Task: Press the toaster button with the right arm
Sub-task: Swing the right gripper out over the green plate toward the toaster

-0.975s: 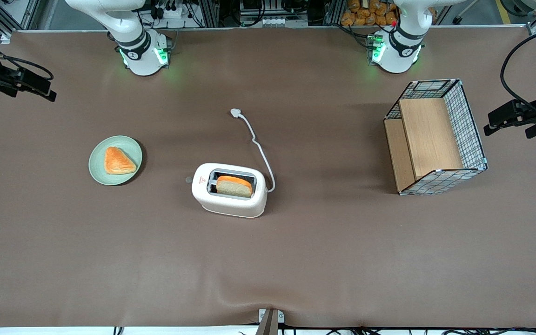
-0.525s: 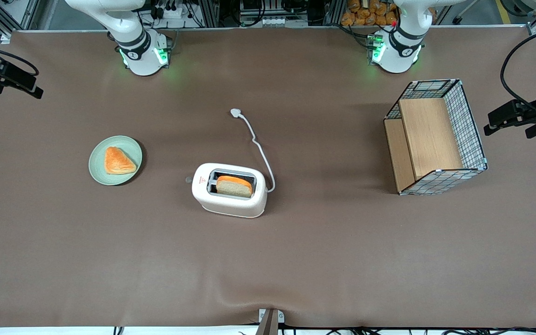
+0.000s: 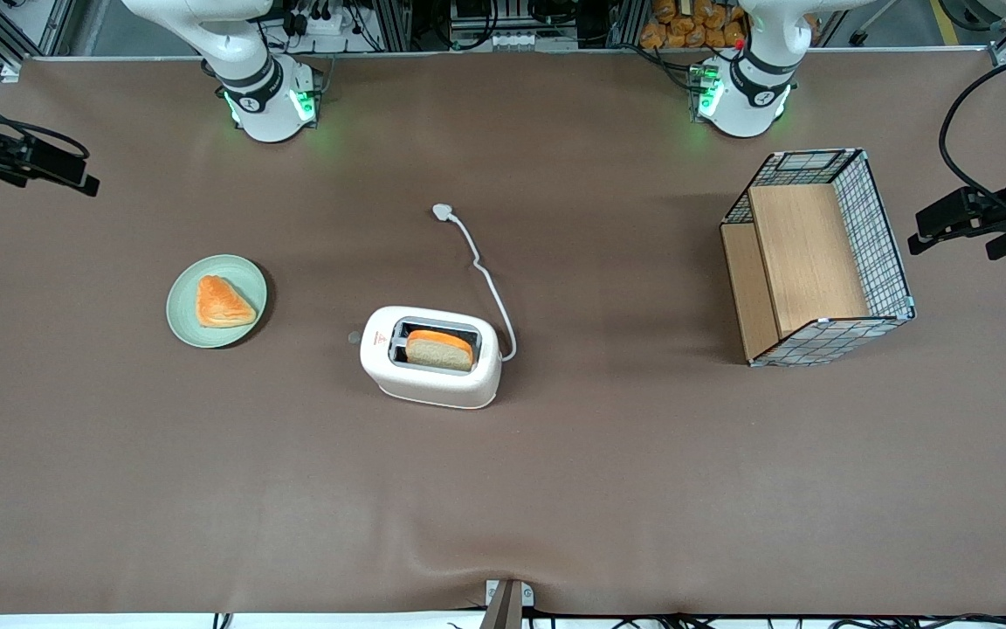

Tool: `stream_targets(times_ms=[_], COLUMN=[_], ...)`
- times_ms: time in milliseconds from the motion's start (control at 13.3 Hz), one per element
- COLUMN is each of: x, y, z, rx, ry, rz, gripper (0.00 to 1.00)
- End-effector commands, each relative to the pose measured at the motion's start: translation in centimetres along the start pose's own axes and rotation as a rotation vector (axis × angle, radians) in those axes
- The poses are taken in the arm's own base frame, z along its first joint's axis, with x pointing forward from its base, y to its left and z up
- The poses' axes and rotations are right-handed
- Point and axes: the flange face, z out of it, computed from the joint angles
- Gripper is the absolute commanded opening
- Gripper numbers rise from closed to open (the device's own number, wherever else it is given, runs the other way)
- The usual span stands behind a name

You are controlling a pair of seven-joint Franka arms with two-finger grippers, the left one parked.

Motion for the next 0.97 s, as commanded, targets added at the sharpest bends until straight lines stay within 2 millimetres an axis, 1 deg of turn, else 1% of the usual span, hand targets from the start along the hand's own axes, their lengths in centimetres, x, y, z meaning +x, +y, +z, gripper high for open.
stream_targets(times_ms=[0, 75, 375, 450, 675, 750, 900], x=[1.0, 1.3, 1.4, 1.7, 2.6, 2.9, 4.0], y=[0.1, -0.1, -0.9, -1.2, -0.9, -1.0, -1.8], z=[2.2, 3.2, 5.3, 6.3, 9.8, 10.8, 12.9], rx=[0.064, 0.069, 0.134, 0.158, 0.254, 0.277, 0.334], ry=[-0.079, -0.104, -0.168, -0.192, -0.289, -0.313, -0.367], rz=[0.018, 0.017, 0.007, 0.005, 0.022, 0.026, 0.026], gripper=[1.0, 1.0, 1.0, 1.0, 1.0, 0.98, 0.5])
